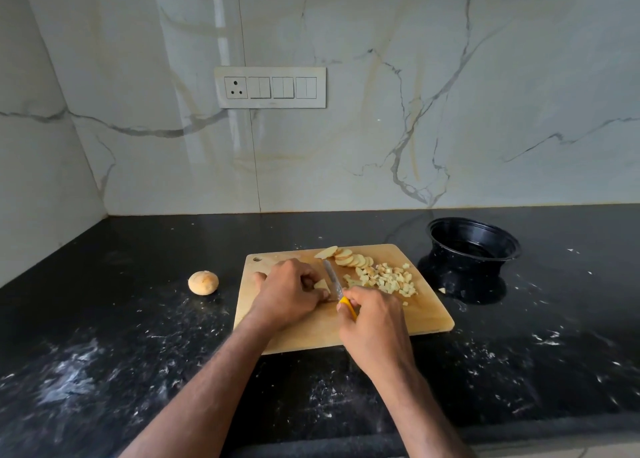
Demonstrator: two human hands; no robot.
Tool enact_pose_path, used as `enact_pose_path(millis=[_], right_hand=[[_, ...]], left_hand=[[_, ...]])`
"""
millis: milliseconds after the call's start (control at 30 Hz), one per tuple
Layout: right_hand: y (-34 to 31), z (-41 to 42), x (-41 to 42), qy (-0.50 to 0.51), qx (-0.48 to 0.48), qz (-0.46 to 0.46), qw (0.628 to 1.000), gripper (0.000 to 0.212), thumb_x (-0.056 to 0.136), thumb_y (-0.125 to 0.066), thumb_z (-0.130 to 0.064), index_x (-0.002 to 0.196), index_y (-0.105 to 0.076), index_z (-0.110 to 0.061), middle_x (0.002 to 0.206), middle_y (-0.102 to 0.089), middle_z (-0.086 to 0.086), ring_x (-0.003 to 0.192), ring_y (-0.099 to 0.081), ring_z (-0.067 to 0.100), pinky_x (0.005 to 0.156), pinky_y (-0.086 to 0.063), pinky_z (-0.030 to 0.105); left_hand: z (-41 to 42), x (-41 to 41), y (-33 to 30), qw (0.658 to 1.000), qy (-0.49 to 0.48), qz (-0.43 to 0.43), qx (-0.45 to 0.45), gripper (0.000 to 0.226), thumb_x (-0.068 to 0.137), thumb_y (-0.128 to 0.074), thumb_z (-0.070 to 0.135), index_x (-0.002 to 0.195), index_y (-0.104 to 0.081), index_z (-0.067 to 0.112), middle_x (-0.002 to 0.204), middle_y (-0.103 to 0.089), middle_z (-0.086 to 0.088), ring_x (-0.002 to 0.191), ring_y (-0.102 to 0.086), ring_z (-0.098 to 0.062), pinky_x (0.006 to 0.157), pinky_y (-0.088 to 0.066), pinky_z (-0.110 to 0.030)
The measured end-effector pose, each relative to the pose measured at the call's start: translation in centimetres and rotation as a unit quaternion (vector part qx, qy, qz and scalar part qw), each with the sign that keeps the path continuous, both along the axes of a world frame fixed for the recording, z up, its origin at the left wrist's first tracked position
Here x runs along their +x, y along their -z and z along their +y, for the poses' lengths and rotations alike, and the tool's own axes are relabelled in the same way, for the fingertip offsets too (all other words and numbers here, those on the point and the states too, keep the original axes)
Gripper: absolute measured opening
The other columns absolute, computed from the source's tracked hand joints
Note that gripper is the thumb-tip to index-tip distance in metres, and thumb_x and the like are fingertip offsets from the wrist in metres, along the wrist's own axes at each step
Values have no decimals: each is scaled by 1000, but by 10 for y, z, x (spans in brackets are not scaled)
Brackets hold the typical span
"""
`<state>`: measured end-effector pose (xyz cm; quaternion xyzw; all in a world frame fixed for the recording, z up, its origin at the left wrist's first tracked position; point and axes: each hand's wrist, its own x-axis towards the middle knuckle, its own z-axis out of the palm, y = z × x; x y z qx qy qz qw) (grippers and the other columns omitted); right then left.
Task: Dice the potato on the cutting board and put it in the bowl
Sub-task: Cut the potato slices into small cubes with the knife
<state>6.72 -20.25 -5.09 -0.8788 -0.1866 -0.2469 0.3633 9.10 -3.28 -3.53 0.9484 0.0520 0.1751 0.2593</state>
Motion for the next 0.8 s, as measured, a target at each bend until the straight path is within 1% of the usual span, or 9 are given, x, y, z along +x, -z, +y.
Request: enact_pose_path(millis=[67,200,267,333,400,500,600,800], right_hand=[[-1,2,0,-4,-6,1,1000,9,88,-72,-18,94,-76,-14,82,-71,-4,74,-61,9,69,-59,30],[1,2,-4,-10,-34,-2,999,16,87,-72,-18,102,-77,-16,88,-71,-4,79,-61,9,72,-58,26],[1,1,-7,-7,-37,-8,999,17,86,-73,-17,102,-77,-16,90,-71,-4,80,-62,9,73,-58,26],[2,-1,-10,-8,-32,-10,999,16,85,-73,-15,101,-77,-15,91,-71,-4,81,-63,10,74,-59,29],[1,-2,-12,-9,-33,-8,999,16,85,-73,-16,101,-76,-15,91,-71,-4,82,-64,10,75,-60,30],[-1,-2,-14,-14,-45,-6,999,17,86,-72,-16,102,-76,-15,91,-70,-5,79,-63,9,75,-59,29],[-3,-2,-16,-14,-62,-6,998,15,86,-71,-15,100,-76,-15,90,-69,-5,77,-61,9,73,-58,29],[-5,0,-18,-14,-85,-2,996,16,86,-71,-15,102,-76,-14,91,-67,-5,76,-58,6,69,-56,21]], left_hand=[[-5,0,0,1000,-18,-6,4,18,79,-79,42,78,-68,27,81,-61,15,88,-53,-12,88,-34,-44],[-4,0,-3,999,-23,7,-31,16,78,-83,41,85,-72,32,83,-62,19,90,-55,-8,103,-37,-54],[-2,0,-3,999,-21,10,-37,17,77,-84,43,84,-72,33,83,-64,19,90,-57,-9,104,-38,-55],[-2,-1,-3,999,-17,8,-48,19,76,-85,45,77,-70,34,80,-65,19,88,-57,-9,103,-41,-56],[-3,-2,-4,998,-14,6,-57,21,75,-86,47,76,-70,33,79,-66,18,87,-58,-9,101,-44,-55],[-3,-3,-5,998,-25,4,-49,22,73,-86,48,79,-72,33,77,-65,19,86,-56,-7,101,-42,-50],[-2,-2,-5,998,-21,7,-56,18,72,-86,42,79,-72,34,73,-65,20,85,-58,-6,101,-43,-50],[-3,-1,-3,998,-33,2,-50,19,73,-85,42,86,-77,31,73,-63,23,88,-57,-5,103,-39,-50]])
